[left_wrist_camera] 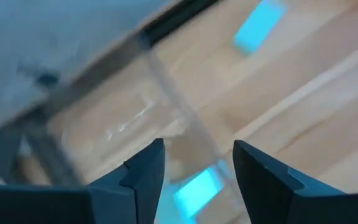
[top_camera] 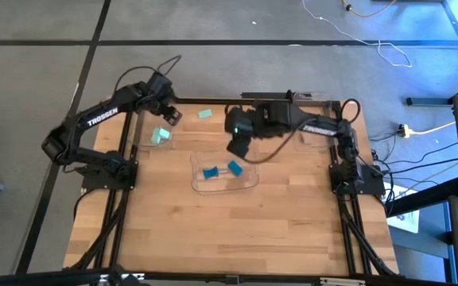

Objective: Sort & place blocks by color
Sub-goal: Put the blue block into the middle transparent bin

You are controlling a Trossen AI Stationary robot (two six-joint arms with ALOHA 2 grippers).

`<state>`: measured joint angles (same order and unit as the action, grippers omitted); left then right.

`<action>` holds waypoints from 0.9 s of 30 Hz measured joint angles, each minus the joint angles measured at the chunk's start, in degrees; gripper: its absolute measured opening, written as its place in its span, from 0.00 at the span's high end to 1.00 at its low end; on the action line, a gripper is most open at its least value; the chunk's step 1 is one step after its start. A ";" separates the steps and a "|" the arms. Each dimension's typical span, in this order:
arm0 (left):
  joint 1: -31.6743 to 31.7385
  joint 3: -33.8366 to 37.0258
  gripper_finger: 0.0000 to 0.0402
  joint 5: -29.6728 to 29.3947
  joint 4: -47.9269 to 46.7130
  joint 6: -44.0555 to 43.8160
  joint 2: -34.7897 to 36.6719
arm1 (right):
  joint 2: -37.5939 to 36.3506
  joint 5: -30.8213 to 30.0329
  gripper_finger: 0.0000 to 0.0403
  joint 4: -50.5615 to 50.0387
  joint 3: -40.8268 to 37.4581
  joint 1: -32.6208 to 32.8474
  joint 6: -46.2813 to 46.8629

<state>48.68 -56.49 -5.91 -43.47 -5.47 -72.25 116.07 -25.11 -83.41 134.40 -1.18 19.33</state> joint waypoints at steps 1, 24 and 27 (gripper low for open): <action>-0.27 -1.58 0.55 1.19 -0.27 0.95 0.01 | 0.00 1.26 0.54 0.24 -0.32 -1.31 0.04; -2.64 -10.93 0.55 4.05 -2.14 8.49 0.07 | 8.74 19.84 0.54 -6.11 -0.74 -32.65 1.21; -2.66 -10.93 0.55 3.97 -2.12 7.60 0.07 | 10.91 20.29 0.54 -6.05 -0.74 -34.95 -2.80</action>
<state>46.02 -67.42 -1.93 -45.58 2.13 -72.18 126.98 -4.81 -89.46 133.67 -36.13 16.53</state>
